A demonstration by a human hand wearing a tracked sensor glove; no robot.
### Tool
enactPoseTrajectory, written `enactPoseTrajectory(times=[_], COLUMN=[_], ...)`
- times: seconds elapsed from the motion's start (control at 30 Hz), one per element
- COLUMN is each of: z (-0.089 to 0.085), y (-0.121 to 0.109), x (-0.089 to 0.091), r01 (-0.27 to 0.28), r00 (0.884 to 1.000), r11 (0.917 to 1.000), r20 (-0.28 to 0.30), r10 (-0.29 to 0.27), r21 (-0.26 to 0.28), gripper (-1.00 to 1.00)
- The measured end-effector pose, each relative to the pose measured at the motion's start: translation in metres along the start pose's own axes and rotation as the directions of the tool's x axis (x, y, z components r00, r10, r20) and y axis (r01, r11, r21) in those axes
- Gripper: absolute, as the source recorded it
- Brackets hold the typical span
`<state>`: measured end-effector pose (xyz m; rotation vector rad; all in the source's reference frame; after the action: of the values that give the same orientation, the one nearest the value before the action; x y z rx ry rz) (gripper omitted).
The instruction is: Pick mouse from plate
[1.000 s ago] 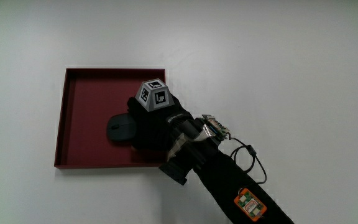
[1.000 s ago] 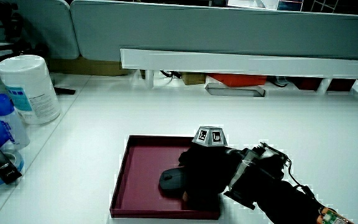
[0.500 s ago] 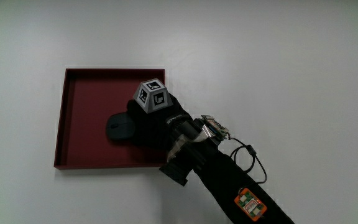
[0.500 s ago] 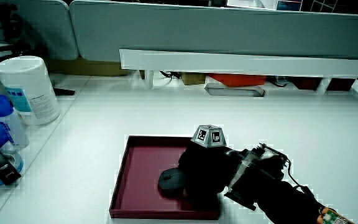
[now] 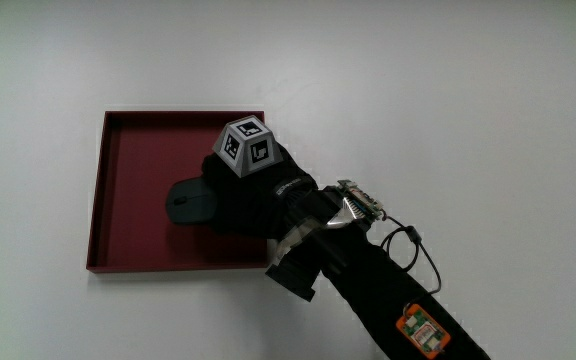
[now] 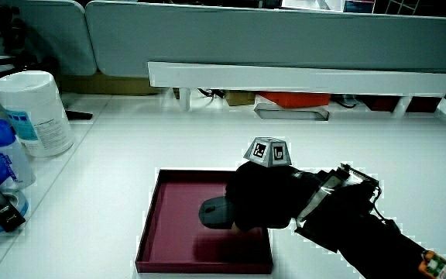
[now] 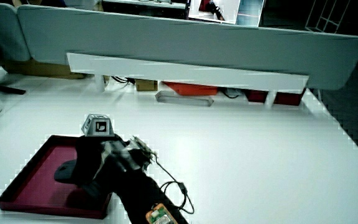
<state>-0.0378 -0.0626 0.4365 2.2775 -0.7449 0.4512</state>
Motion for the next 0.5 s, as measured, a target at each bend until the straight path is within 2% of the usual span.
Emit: enactPoseTrajectory(times=[0.27,0.37,0.4,0.43,0.47,0.5], z=[0.027,0.032,0.035,0.039,0.041,0.045], y=[-0.022,-0.027,-0.030,-0.035,-0.036,-0.041], x=[-0.004,0.000,0.001,0.002,0.005,0.006], r01=[-0.008,-0.015,0.000,-0.015,0.005,-0.002], r00=[1.000,1.000,1.000,1.000,1.000,1.000], r11=[0.9997,0.9996,0.9993,0.9992,0.9991,0.9984], r20=[0.009,-0.005,-0.005,-0.023,-0.013,-0.012], r10=[0.007,0.015,0.000,0.015,-0.005,0.002], r21=[0.025,0.023,0.038,0.037,0.042,0.056], gripper=[1.00,1.00,1.00,1.00,1.00,1.00])
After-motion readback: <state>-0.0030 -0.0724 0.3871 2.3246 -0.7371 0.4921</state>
